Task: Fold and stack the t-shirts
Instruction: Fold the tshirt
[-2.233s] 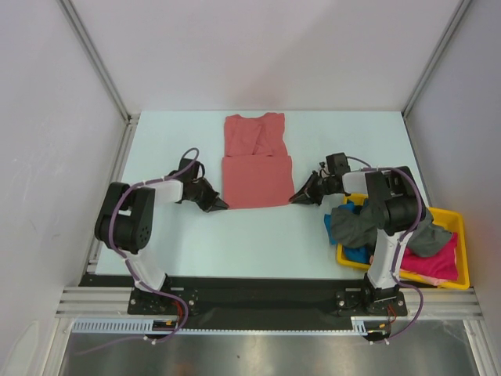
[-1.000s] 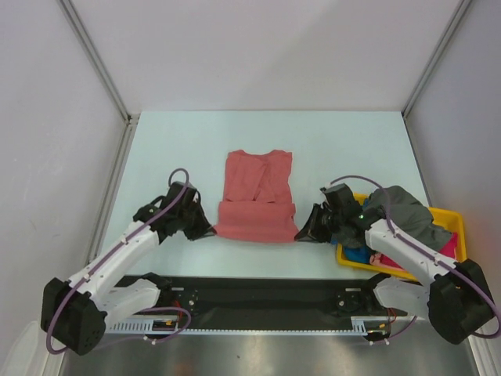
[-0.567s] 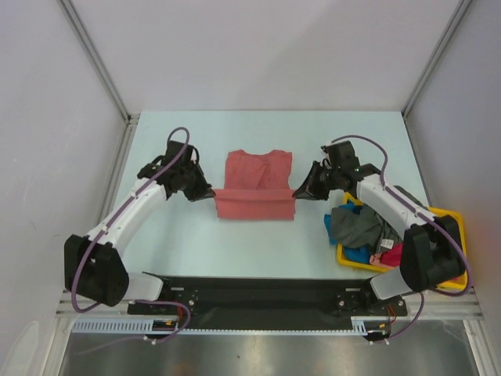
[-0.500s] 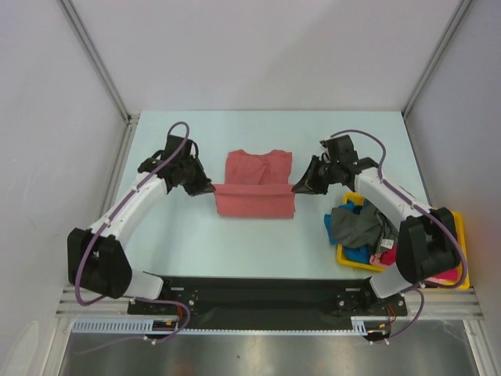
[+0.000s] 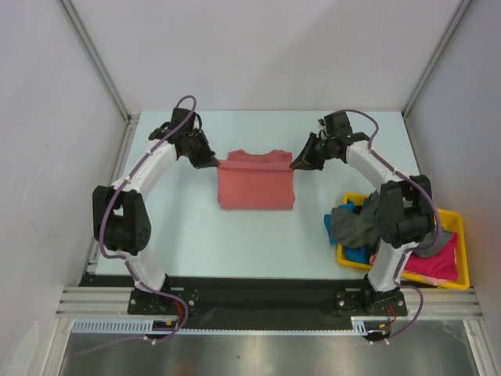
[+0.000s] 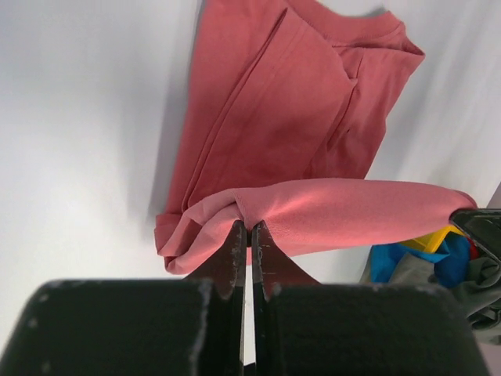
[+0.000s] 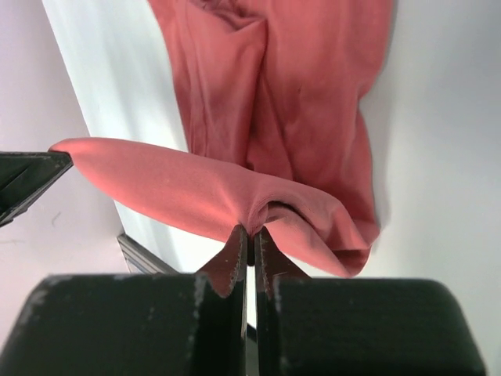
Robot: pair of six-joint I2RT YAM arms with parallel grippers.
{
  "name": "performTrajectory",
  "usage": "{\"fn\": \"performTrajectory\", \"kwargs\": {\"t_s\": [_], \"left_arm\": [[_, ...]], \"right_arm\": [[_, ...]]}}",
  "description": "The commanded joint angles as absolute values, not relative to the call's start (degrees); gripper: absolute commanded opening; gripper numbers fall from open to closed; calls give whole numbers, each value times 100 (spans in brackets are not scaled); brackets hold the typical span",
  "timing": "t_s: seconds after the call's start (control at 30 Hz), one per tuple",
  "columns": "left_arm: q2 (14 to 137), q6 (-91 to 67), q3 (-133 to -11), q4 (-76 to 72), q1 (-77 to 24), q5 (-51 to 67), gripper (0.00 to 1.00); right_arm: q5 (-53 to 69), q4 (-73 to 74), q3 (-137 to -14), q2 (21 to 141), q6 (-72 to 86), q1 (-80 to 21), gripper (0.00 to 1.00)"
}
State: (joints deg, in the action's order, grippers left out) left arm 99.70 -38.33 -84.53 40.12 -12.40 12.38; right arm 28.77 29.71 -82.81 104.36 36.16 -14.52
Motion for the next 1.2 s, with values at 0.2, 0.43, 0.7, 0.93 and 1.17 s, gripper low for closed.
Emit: {"fn": "performTrajectory", "kwargs": {"t_s": [0.2, 0.43, 0.7, 0.93, 1.17], "left_arm": [[10836, -3568, -9439, 3938, -1046, 1503, 0], [11267, -3638, -9799, 3788, -993, 1626, 0], [11733, -3691, -10327, 3744, -932, 1749, 0], [12163, -3700, -10766, 3718, -879, 1872, 0], [12735, -3674, -11442, 3735, -853, 1960, 0]], "right_arm": [[3015, 2962, -9078, 11039, 3586, -1239, 0], [3085, 2927, -9562, 11495, 3700, -1169, 0], [3199, 2734, -9993, 12014, 3893, -1143, 0], [3199, 2707, -10450, 12427, 3990, -1108, 0], [3199, 2576, -10784, 12814, 4095, -1046, 1]]}}
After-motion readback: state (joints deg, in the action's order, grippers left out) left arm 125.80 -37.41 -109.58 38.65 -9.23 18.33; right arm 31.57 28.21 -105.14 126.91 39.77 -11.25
